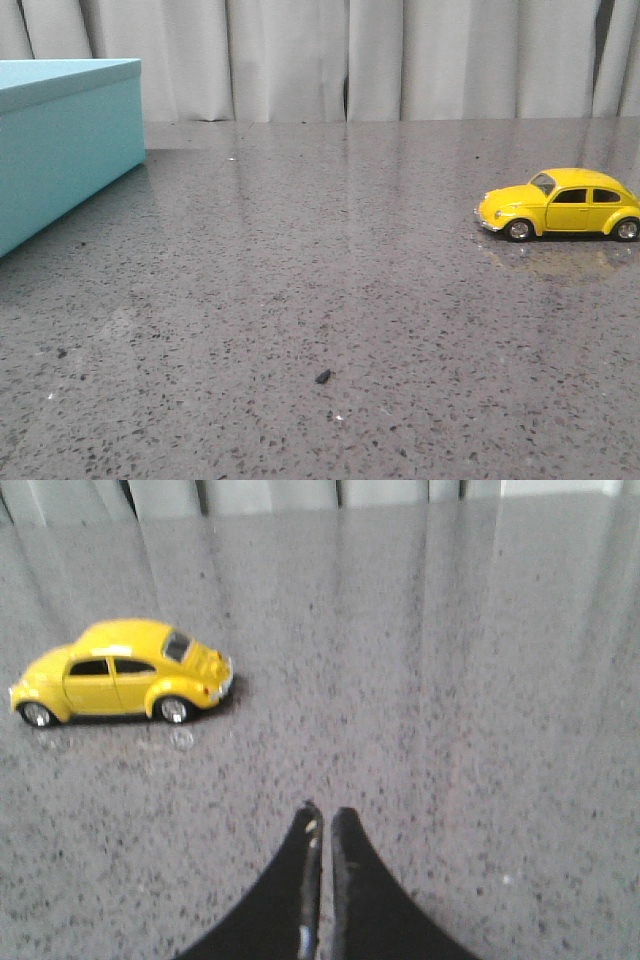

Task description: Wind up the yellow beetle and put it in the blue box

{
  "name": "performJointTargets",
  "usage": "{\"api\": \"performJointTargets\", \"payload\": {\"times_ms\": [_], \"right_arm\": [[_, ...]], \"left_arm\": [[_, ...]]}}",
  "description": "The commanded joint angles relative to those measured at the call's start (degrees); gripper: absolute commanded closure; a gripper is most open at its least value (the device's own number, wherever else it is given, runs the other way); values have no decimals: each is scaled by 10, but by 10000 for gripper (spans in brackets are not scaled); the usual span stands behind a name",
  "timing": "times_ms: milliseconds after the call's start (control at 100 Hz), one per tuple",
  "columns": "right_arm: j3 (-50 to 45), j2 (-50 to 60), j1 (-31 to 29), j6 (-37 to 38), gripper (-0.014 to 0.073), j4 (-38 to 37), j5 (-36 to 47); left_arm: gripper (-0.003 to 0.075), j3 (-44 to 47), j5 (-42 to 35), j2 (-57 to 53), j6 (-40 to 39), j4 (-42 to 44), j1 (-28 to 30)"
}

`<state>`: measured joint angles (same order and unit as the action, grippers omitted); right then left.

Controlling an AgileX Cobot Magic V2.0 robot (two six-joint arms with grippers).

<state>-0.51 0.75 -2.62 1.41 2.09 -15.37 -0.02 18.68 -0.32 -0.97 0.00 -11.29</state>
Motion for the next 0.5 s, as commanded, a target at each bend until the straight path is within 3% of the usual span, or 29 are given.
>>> {"api": "performJointTargets", "payload": {"times_ms": [0, 330, 490], "right_arm": [[-14, 9, -3, -1, 643, -5, 79], [-14, 9, -3, -1, 643, 1, 131], [-14, 9, -3, -1, 643, 55, 143]], "left_arm": [[739, 24, -52, -18, -6, 12, 0], [739, 24, -155, -18, -6, -28, 0], [739, 24, -180, -18, -6, -28, 0]]}}
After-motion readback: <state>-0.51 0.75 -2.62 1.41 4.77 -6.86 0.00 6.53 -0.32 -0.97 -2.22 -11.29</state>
